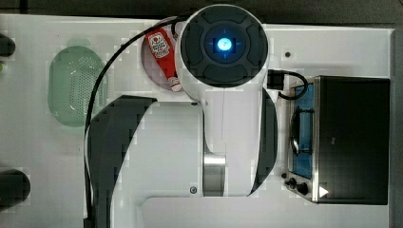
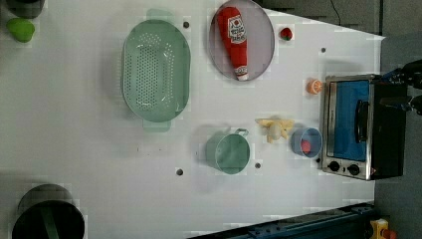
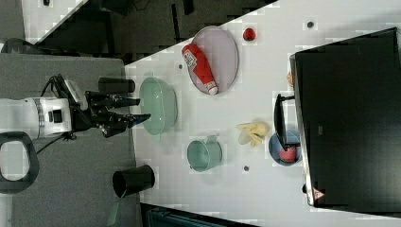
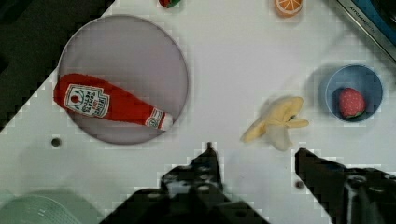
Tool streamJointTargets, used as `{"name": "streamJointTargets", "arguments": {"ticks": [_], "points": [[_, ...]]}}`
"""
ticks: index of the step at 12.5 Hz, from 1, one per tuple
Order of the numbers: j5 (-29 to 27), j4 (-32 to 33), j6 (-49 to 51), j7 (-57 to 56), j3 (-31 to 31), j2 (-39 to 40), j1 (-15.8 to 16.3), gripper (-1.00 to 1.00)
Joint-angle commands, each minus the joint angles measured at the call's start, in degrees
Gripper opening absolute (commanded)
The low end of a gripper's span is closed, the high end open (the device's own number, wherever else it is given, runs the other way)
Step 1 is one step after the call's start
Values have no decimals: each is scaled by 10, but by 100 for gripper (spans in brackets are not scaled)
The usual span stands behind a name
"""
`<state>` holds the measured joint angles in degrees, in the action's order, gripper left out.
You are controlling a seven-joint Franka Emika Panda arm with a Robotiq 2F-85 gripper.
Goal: Pick banana from table and place on oven.
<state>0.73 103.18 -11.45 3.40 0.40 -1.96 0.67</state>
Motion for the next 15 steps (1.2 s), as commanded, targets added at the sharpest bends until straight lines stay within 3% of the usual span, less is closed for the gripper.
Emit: {"name": "streamJointTargets", "arguments": {"ticks": [1,3,8,15], "points": [[-2,131,91,15,8,-249,-19,59],[-2,137,91,15,8,-249,-19,99],[-2,188,36,15,10,-224,-20,100],[-2,298,-200,15,22,-86,-21,100]]}}
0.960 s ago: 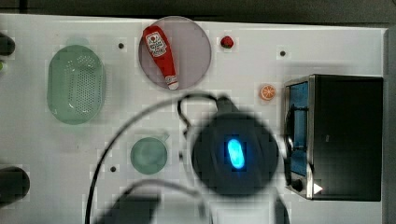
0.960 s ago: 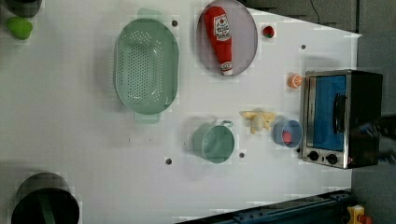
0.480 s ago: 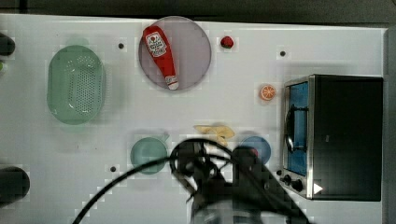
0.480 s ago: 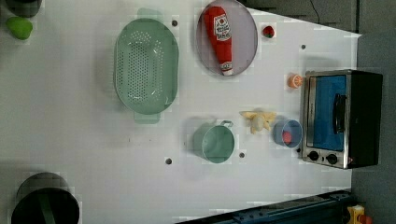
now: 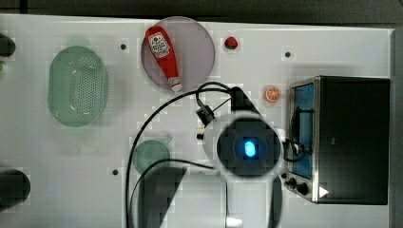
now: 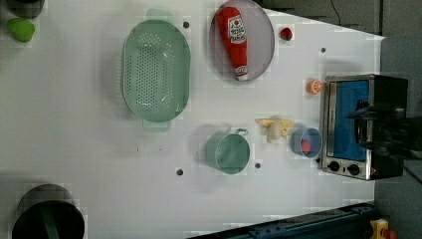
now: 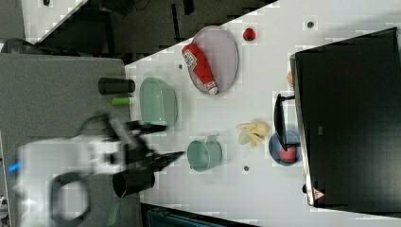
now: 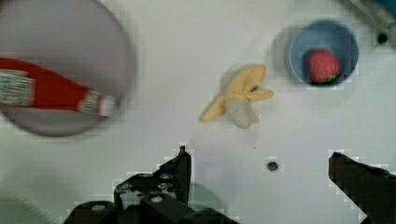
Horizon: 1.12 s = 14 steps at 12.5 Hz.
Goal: Pick banana from table and place on oven.
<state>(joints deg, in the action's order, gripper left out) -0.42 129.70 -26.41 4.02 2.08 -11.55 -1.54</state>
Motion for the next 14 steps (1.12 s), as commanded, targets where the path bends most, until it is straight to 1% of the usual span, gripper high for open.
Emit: {"name": "streamJointTargets", "arguments": {"ticks": [1,5,7,11,14], "points": [[10,41,-84,8,8,37,1,100],[10,64,-210,8,26,142,0,100],[10,71,-248,7,31,184,0,100],[10,104,-331,7,31,241,0,100],[10,116,-384,7,31,279,0,100]]}}
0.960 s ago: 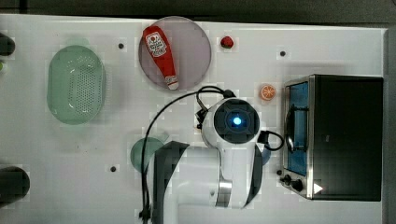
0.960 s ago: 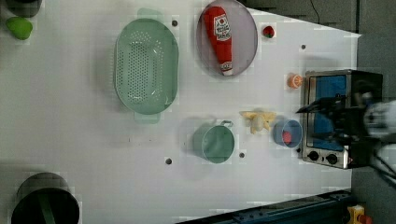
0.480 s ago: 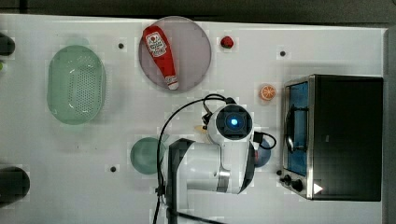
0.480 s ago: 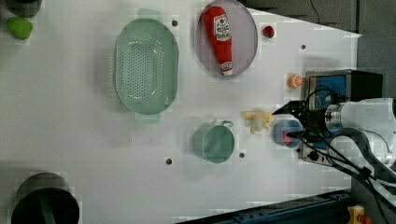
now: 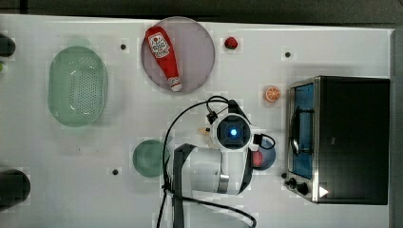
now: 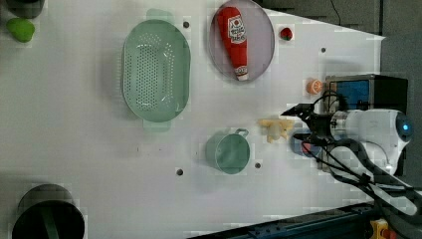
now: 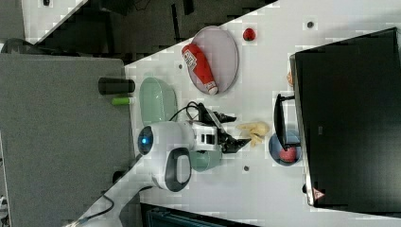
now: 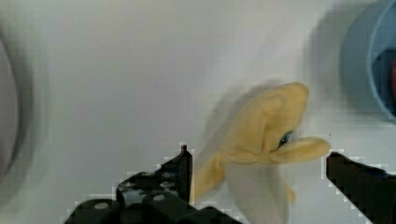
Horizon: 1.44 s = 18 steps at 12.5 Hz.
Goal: Pick banana from table and place on oven.
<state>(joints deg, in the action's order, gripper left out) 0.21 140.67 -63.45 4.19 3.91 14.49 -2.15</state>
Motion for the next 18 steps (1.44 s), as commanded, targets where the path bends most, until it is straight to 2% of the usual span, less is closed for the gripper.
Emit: {"name": "streamJointTargets", "arguments": {"ticks": [1,4,7,10,13,15,18], "points": [[3,7,-24,5,13,30,6,92],[3,8,-55,5,14,52,6,18],[3,6,-56,5,15,50,6,-48],[3,3,-56,5,15,37,7,-49],[3,-9,-41,5,13,-34,7,-49],[3,-28,29,5,9,-102,8,-49],[3,-93,220,5,11,-184,7,-49]]}}
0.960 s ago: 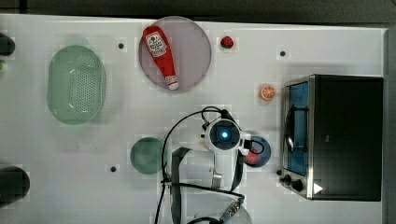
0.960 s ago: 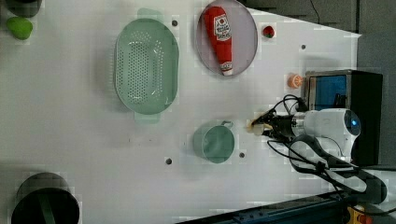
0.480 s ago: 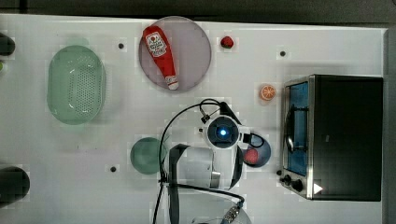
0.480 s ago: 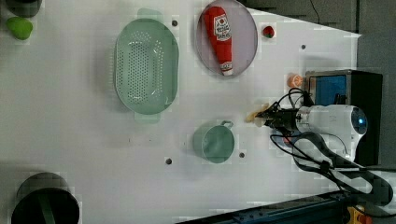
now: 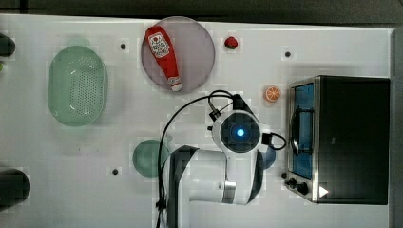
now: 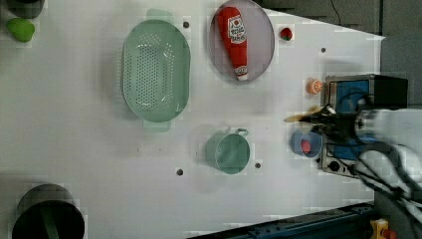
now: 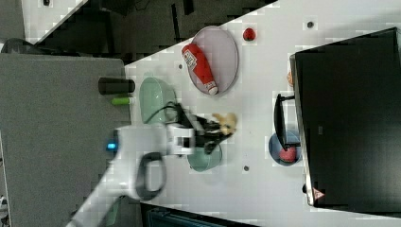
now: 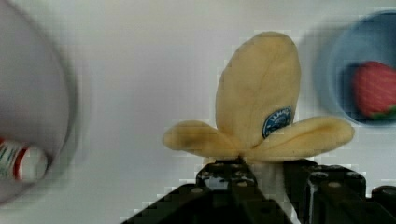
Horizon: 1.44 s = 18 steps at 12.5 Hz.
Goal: Pick banana from table and place on oven.
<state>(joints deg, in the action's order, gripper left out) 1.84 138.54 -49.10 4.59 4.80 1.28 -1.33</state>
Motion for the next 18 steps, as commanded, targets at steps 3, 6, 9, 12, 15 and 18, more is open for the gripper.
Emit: {"name": "streamJointTargets", "arguments": {"ticks": [3,6,9,12,15,18], "points": [[-13,-161,239,-21,19,-91,-3,-49],[-13,-226,298,-104,65,-93,-12,-49],[-12,-248,297,-179,132,-78,-22,-49],[-11,-251,283,-231,201,-46,-26,-49],[11,-252,207,-292,253,1,-28,-49],[19,-257,167,-334,282,50,-29,-49]]}}
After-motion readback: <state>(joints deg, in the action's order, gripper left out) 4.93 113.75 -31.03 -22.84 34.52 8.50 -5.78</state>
